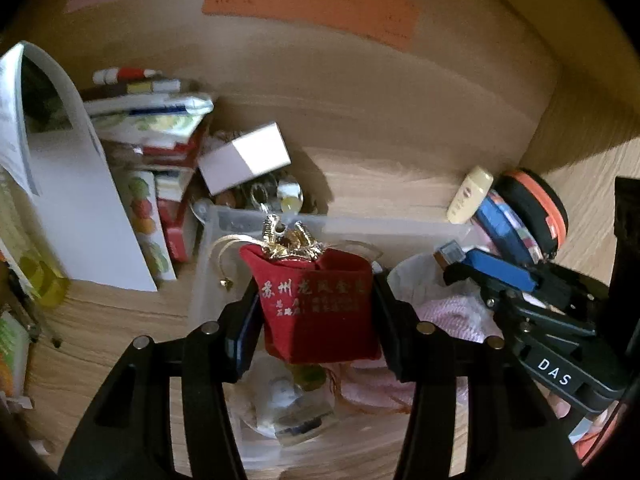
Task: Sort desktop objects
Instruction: 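Carry the pouch and card over the bin with both grippers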
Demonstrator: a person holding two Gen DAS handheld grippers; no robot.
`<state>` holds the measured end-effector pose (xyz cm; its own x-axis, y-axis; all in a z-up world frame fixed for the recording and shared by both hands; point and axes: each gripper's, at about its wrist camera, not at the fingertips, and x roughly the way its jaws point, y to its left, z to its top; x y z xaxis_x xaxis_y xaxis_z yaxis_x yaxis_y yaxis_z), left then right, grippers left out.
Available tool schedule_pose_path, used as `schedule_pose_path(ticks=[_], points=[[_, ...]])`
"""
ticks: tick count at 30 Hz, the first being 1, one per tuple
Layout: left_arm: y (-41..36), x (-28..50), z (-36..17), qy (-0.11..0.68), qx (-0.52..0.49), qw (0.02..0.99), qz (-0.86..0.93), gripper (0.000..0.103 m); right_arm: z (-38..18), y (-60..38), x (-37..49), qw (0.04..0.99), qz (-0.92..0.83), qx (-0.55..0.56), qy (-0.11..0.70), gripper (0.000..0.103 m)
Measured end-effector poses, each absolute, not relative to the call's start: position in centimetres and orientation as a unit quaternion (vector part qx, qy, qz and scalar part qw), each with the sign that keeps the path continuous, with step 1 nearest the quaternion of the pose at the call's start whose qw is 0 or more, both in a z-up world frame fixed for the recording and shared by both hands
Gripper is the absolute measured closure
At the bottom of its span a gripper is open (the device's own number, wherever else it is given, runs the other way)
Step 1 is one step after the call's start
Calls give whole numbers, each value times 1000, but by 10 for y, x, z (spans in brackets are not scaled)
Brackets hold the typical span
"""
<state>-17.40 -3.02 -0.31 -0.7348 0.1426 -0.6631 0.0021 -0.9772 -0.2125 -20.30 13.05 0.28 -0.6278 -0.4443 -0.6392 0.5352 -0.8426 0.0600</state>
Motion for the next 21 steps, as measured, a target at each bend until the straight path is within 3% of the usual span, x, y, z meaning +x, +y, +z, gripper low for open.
schedule_pose_path(ticks=[12,21], points=[[-29,-171,-5,-95,-373,28,923,35,2,126,-199,252,-911,313,91,76],[-29,-164,3,-90,-356,22,930,29,11,130,-194,224,-928,280,99,40]])
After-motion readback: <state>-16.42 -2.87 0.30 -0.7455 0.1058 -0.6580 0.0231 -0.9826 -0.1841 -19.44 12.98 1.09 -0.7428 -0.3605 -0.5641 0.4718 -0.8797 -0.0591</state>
